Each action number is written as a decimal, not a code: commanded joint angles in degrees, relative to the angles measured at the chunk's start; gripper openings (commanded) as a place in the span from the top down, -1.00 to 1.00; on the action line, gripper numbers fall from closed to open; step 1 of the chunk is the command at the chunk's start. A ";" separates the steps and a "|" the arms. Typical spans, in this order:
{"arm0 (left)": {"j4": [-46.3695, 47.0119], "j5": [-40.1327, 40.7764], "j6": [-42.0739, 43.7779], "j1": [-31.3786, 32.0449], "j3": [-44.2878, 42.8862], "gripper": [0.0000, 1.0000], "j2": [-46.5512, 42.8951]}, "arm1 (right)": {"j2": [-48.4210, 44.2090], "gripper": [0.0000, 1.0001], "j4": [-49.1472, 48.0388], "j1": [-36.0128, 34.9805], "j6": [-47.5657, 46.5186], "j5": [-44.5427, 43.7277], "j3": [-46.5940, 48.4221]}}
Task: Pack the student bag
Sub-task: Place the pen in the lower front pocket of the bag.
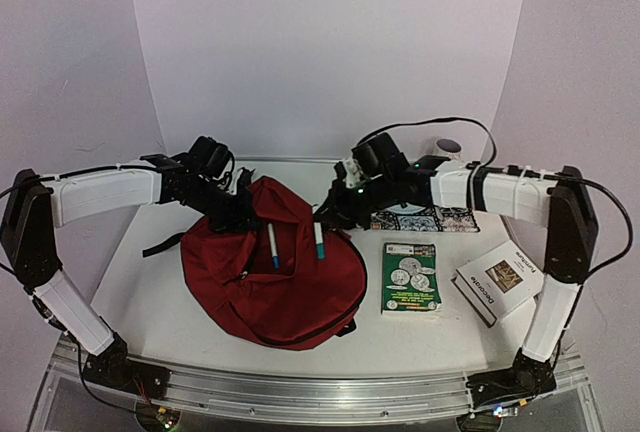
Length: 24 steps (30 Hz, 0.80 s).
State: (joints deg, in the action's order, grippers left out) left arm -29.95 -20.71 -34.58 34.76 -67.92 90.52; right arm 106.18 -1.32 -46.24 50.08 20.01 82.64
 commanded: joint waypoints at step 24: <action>1.02 -5.06 -3.85 4.08 -1.90 1.00 -4.32 | 15.35 1.00 -11.06 -5.87 12.58 -4.99 11.11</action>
State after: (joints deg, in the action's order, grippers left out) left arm -29.99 -22.47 -37.12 37.81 -68.23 90.25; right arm 123.11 -6.67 -52.31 58.61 21.12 95.42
